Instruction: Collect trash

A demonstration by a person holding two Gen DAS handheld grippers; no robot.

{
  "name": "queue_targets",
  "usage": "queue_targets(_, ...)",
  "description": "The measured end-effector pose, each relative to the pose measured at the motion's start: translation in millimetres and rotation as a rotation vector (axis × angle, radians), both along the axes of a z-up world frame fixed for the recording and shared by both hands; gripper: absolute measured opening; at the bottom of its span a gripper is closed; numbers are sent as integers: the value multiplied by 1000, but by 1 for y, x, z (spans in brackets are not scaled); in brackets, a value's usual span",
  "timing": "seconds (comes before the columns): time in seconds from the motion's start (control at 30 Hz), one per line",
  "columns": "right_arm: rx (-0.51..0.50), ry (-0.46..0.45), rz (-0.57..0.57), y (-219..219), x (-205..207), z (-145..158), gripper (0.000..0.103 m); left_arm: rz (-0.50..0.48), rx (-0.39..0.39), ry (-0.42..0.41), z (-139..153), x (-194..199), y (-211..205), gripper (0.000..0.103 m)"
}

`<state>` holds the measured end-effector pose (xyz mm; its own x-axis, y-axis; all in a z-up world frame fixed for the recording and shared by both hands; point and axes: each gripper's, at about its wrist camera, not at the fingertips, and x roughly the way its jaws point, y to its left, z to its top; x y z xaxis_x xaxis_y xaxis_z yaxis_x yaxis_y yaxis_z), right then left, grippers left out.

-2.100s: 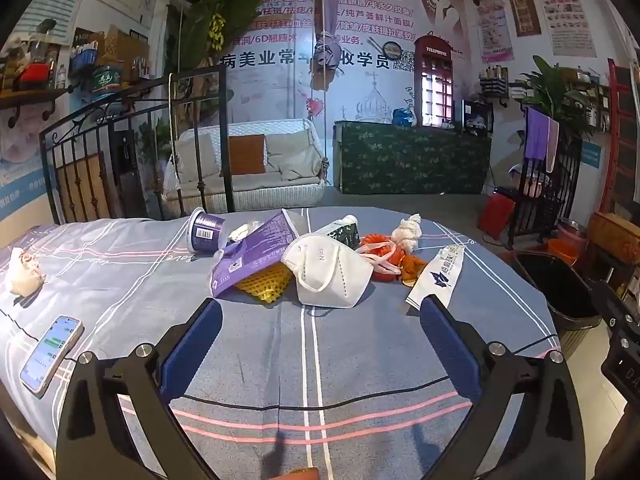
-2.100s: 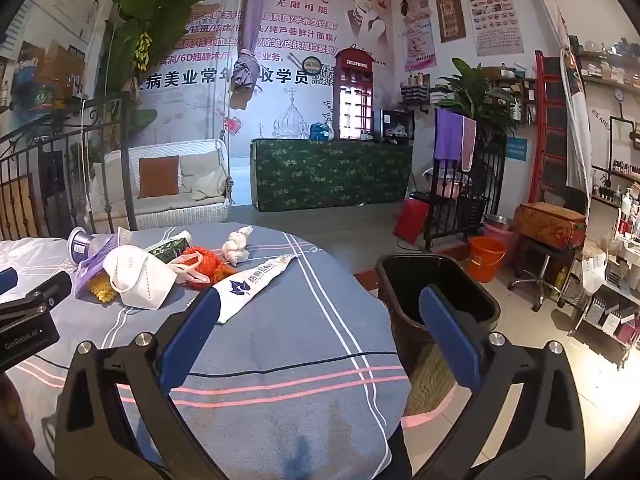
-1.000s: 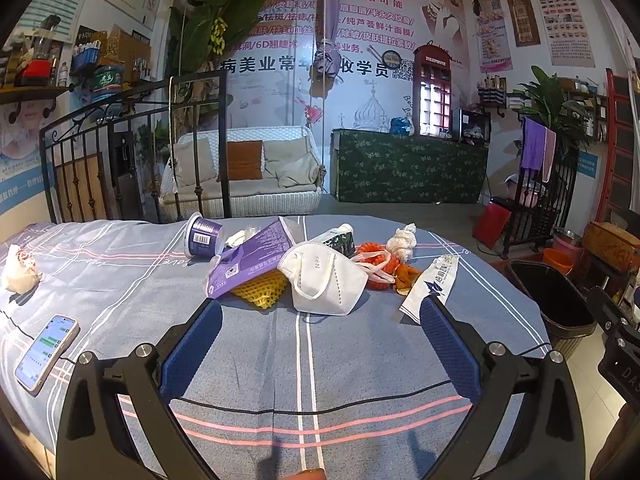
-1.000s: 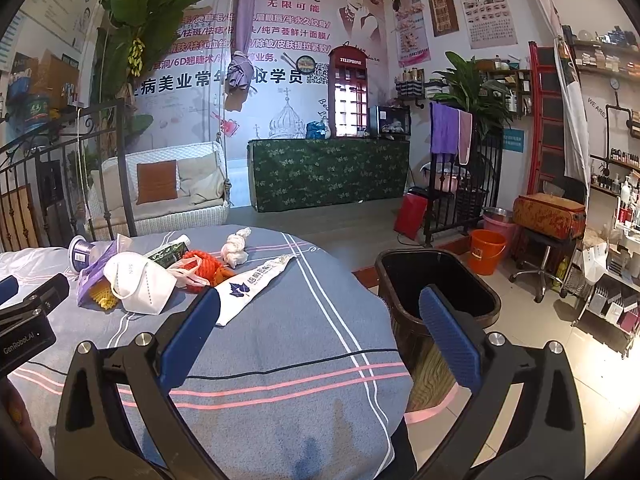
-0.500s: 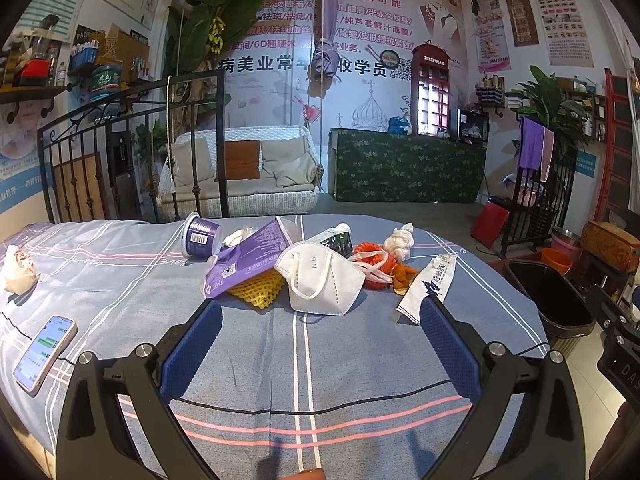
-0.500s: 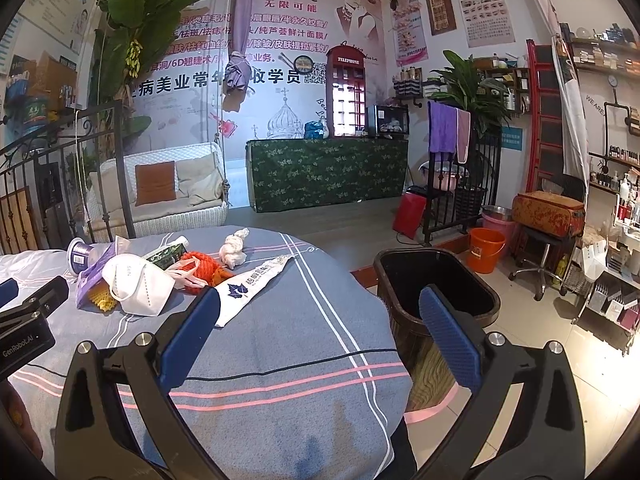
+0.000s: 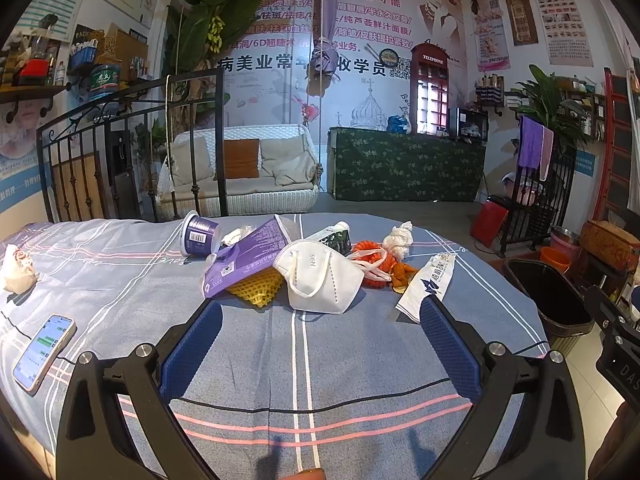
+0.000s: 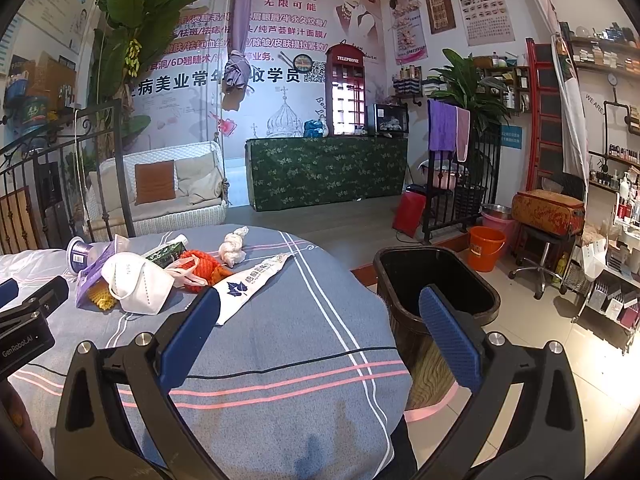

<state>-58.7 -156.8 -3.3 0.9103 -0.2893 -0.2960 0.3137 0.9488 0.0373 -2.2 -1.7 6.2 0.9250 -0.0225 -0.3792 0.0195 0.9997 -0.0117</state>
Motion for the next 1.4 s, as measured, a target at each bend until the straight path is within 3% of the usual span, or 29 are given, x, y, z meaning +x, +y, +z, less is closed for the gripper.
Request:
queue_targets(1.23,2,5,0,0,-2,-1,98,-1,2,4,0,1,-1,98)
queue_targets(1.4,-13,32,6,2,6,-5,98,-38,-11,58,-8,7,-1,98)
